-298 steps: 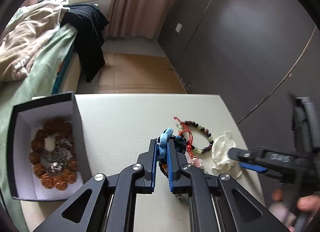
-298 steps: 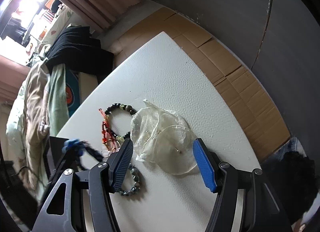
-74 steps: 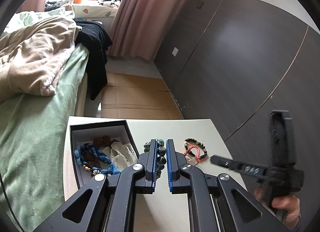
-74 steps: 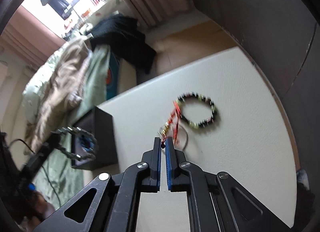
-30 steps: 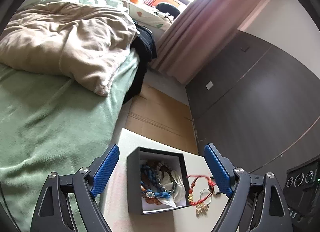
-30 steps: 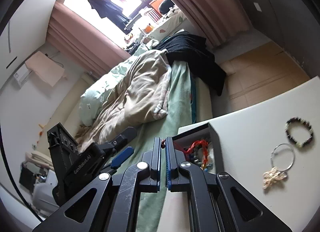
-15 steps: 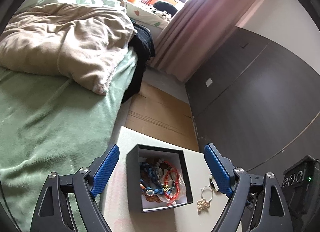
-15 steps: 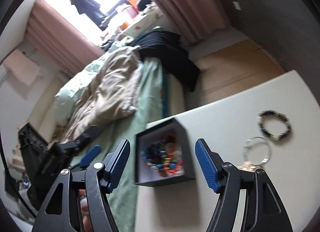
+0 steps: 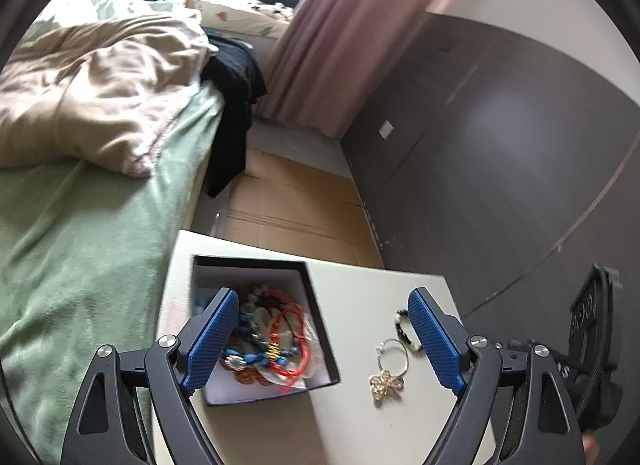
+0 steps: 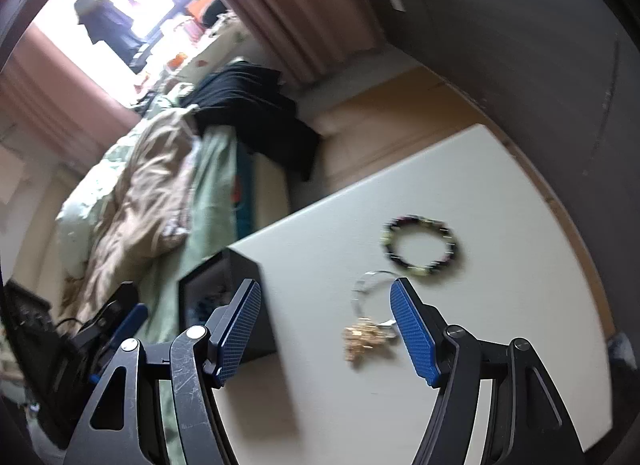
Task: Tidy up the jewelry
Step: 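Move the left gripper to the gold butterfly pendant and close on it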
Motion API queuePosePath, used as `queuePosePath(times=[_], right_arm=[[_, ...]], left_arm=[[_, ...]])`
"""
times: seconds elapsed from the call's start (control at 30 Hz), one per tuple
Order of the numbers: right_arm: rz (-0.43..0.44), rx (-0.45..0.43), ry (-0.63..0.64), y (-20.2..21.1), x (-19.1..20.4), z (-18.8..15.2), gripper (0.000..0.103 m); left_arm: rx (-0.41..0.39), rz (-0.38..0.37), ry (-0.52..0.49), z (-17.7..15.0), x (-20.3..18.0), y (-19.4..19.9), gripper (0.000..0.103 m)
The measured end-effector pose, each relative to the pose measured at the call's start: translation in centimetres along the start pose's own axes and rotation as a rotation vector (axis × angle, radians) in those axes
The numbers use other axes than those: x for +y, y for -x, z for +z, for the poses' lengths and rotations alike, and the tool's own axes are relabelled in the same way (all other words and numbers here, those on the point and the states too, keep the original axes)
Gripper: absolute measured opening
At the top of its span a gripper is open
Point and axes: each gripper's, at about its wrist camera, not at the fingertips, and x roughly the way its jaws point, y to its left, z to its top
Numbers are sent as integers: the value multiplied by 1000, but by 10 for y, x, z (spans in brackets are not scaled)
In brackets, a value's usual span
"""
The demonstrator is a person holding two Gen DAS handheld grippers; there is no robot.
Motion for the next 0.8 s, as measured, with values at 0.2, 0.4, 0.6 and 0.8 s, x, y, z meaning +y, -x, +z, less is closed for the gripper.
queuePosePath(times=[0.2, 0.4, 0.6, 0.8], right_arm=[[-55, 41, -45, 0, -30, 3, 68], [-86, 47, -90, 7, -55, 7, 68], [-109, 49, -108, 14, -73, 12, 68], [-113, 53, -124, 20, -87, 14, 68]], left_arm=[[41, -7, -92, -14, -27, -13, 87], [86, -24, -148, -29, -46, -27, 83], [136, -28, -213, -46, -67, -42, 77], [189, -27, -263, -63, -82, -60, 69]])
